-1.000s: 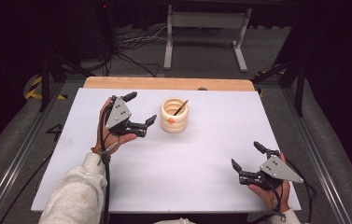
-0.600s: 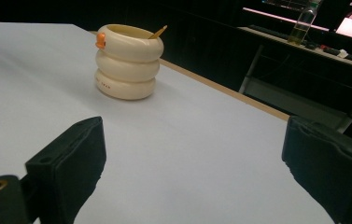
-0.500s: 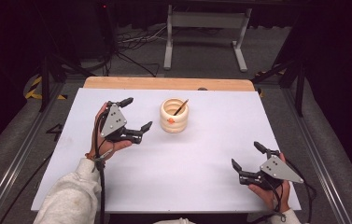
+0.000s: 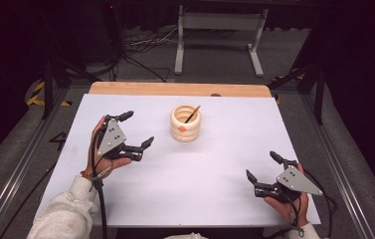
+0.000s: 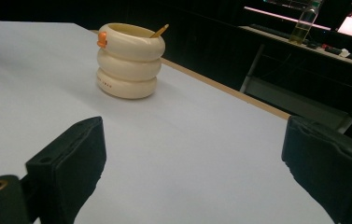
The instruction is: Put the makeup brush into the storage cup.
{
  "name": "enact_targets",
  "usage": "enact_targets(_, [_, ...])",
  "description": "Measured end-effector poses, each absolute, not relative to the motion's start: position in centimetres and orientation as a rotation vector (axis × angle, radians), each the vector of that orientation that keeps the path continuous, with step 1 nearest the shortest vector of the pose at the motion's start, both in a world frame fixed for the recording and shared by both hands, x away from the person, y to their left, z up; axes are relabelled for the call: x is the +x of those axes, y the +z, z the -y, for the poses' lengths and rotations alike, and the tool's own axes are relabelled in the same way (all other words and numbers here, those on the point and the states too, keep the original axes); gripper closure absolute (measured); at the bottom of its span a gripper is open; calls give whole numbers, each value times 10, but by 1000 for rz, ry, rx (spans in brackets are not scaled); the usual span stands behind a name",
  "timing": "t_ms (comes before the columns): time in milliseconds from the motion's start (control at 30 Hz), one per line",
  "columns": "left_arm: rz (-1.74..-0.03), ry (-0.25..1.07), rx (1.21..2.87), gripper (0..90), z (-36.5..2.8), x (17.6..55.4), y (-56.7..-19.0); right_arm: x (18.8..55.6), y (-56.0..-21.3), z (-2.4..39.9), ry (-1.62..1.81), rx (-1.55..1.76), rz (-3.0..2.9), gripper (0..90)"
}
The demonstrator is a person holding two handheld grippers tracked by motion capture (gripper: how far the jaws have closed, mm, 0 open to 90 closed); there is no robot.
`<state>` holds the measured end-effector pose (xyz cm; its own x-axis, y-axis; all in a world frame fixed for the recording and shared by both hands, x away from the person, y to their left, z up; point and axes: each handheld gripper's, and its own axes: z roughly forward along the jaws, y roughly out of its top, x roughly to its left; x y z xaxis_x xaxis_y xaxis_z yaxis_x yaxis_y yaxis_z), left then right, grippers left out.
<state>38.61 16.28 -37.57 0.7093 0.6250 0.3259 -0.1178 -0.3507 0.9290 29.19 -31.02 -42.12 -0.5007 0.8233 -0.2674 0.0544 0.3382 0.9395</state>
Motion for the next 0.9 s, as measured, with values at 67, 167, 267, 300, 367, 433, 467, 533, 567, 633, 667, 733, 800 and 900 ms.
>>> enact_targets(67, [-401, 806, 1777, 47, -164, 385, -375, 292, -421, 310, 1234, 776, -1817, 70])
enact_targets(167, [-392, 817, 1771, 49, -168, 380, -374, 292, -421, 310, 1232, 776, -1817, 71])
enact_targets(267, [-386, 818, 1777, 51, -170, 376, -375, 292, -422, 309, 1230, 774, -1820, 70])
enact_targets(300, [-384, 815, 1782, 51, -171, 374, -376, 292, -422, 309, 1232, 774, -1820, 70])
enact_targets(367, [-383, 816, 1783, 48, -171, 373, -376, 292, -422, 310, 1232, 775, -1819, 71])
enact_targets(433, [-380, 823, 1786, 48, -173, 370, -377, 292, -422, 310, 1233, 776, -1821, 71])
enact_targets(467, [-380, 818, 1783, 48, -174, 368, -377, 292, -422, 309, 1232, 775, -1822, 70])
enact_targets(533, [-376, 830, 1787, 49, -176, 363, -379, 292, -422, 309, 1231, 771, -1822, 70])
enact_targets(567, [-376, 830, 1787, 49, -176, 363, -379, 292, -422, 309, 1230, 770, -1821, 71])
enact_targets(633, [-381, 826, 1790, 48, -179, 361, -380, 292, -422, 309, 1232, 770, -1823, 70])
enact_targets(667, [-389, 835, 1794, 49, -181, 360, -381, 292, -423, 309, 1234, 768, -1824, 71])
enact_targets(733, [-400, 833, 1793, 50, -184, 358, -385, 292, -423, 309, 1234, 764, -1827, 71])
enact_targets(800, [-407, 833, 1794, 50, -187, 357, -386, 292, -423, 309, 1235, 761, -1827, 71])
enact_targets(900, [-422, 844, 1803, 50, -193, 354, -391, 292, -423, 309, 1232, 759, -1828, 71])
